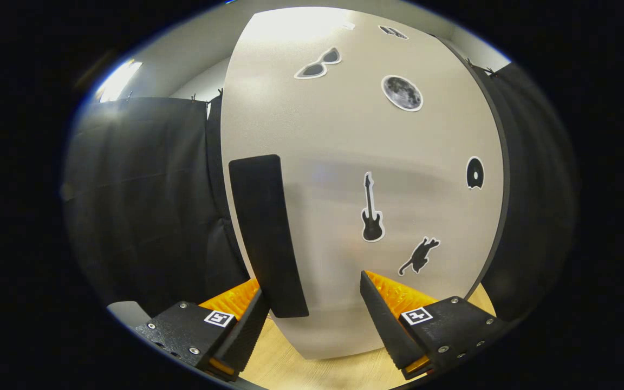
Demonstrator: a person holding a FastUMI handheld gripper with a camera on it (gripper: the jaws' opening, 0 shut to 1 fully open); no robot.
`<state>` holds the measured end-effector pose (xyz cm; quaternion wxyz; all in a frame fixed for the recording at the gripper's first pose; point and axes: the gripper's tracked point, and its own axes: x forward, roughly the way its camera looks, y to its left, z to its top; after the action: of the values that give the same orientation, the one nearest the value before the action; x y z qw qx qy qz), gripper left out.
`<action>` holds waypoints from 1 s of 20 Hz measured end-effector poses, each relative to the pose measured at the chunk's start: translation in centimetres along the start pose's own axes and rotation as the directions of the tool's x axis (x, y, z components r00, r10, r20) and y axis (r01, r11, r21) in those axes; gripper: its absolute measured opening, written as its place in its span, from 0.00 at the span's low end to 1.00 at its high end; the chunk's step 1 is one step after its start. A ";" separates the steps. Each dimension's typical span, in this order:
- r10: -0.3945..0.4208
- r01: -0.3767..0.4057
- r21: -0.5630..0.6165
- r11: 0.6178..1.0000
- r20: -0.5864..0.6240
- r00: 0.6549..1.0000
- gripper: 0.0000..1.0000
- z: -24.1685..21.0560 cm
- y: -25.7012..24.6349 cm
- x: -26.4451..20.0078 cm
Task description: Open the shoe cabinet door, grab the shoes and put them into the shoe cabinet, then close the shoe cabinet door.
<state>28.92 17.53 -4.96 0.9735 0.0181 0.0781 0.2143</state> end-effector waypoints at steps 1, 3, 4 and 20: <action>-0.007 0.007 0.001 1.000 0.004 1.000 0.96 0.0 0.1 0.2; -0.023 0.023 -0.006 1.000 0.027 0.999 0.96 0.1 0.3 0.7; -0.035 0.035 -0.009 0.999 0.035 0.999 0.96 0.1 0.3 0.8; -0.218 0.219 0.002 0.976 0.108 0.970 0.98 0.4 0.1 2.6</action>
<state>31.25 18.75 -4.95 0.9940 0.0159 0.0262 0.1049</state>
